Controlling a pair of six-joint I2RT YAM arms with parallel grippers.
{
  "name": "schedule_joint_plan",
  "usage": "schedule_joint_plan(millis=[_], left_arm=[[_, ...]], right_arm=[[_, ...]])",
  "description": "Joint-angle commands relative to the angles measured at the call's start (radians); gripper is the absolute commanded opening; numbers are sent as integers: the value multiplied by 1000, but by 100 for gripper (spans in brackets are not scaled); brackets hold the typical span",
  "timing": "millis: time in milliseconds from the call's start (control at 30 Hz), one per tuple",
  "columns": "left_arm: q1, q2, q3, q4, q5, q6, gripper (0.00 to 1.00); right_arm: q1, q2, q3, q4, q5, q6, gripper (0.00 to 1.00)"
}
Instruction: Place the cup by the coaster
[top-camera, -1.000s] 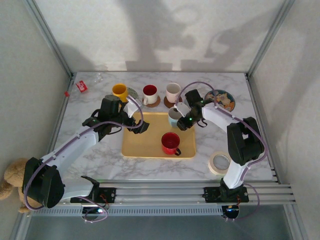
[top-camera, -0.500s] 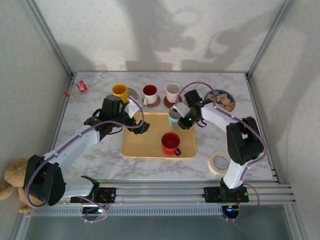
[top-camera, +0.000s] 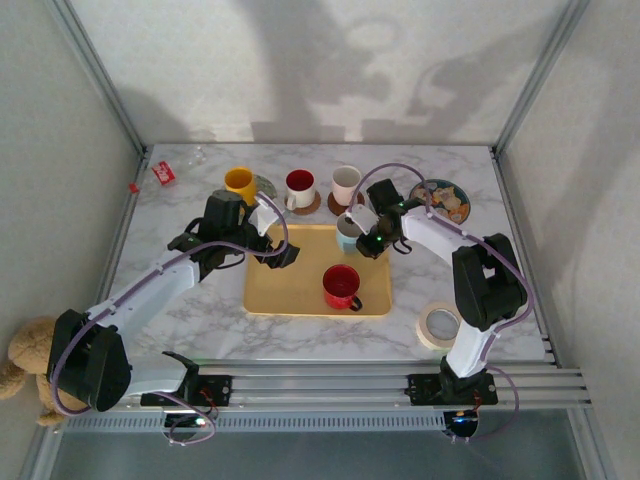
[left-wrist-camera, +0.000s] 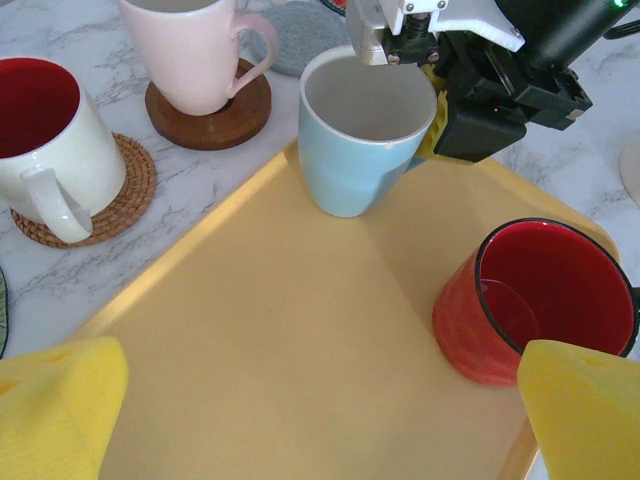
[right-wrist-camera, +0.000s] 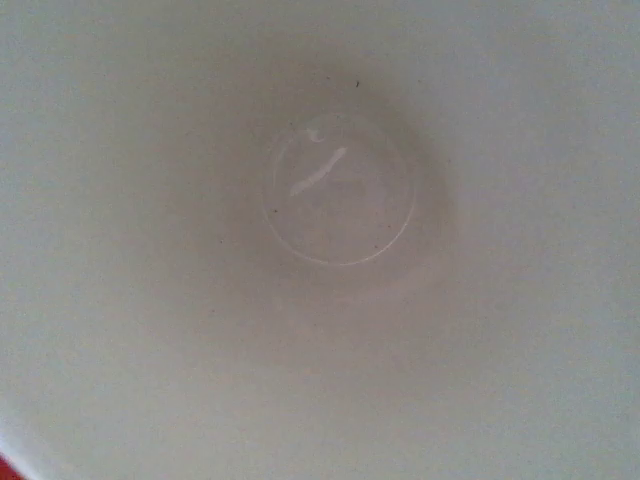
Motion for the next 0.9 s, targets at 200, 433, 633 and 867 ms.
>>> schedule_joint_plan(millis=[200,433,633,867], left_arm=[[-8,-11,48,4,37,8,100],[-8,-37,57,29,22,-13,100],[-11,-65,54,52,-7,-40,100],[-38,-95,113,85,-8,-68,100]], right_arm=[[10,-90,-37,11,-13,-2,0],[10,-186,-43,18,-23,0,0],[8,-264,-12,0,-23,5,0],[-26,-279,114,-95,-51,99,0]])
